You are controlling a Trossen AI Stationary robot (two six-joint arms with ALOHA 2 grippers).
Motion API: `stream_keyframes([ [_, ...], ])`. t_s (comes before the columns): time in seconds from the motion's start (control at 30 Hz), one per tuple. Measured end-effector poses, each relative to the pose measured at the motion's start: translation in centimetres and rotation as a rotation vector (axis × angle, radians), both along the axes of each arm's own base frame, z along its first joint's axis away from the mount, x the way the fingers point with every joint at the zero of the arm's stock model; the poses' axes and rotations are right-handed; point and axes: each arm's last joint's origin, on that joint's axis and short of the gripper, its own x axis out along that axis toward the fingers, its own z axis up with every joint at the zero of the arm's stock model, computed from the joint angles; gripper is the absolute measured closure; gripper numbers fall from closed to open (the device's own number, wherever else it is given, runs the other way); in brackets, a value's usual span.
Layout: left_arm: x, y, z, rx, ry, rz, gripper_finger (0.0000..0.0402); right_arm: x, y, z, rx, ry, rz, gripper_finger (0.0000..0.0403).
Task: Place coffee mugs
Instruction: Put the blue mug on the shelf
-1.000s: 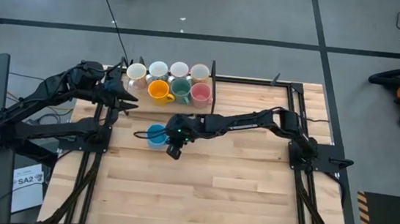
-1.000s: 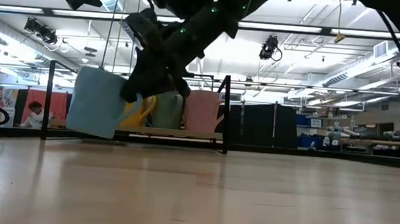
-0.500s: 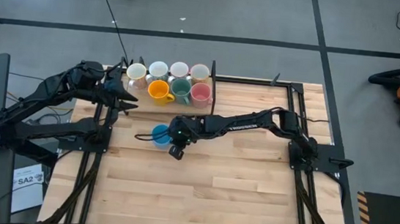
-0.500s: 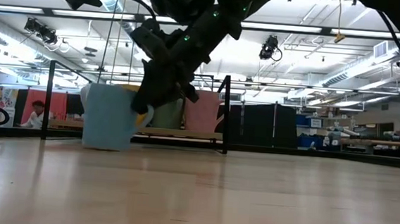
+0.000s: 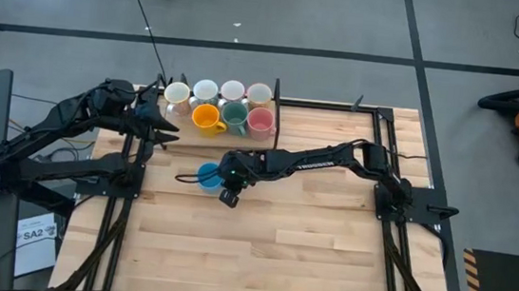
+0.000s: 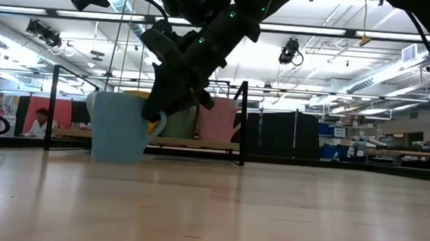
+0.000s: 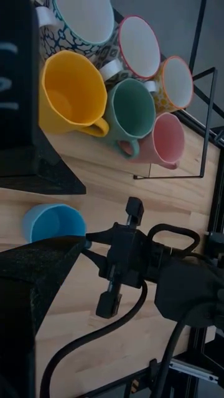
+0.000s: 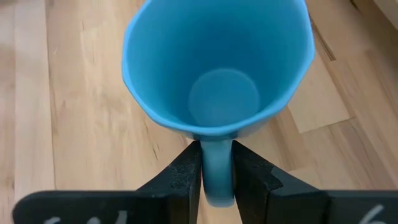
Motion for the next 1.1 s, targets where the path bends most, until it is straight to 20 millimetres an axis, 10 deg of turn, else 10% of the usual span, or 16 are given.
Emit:
stream_keyframes([
  [1.1,0.0,0.0,0.0,0.0,0.0,0.0,0.0278,0.09,0.16,0.9,0.107,-0.046,0.082,0.0209],
])
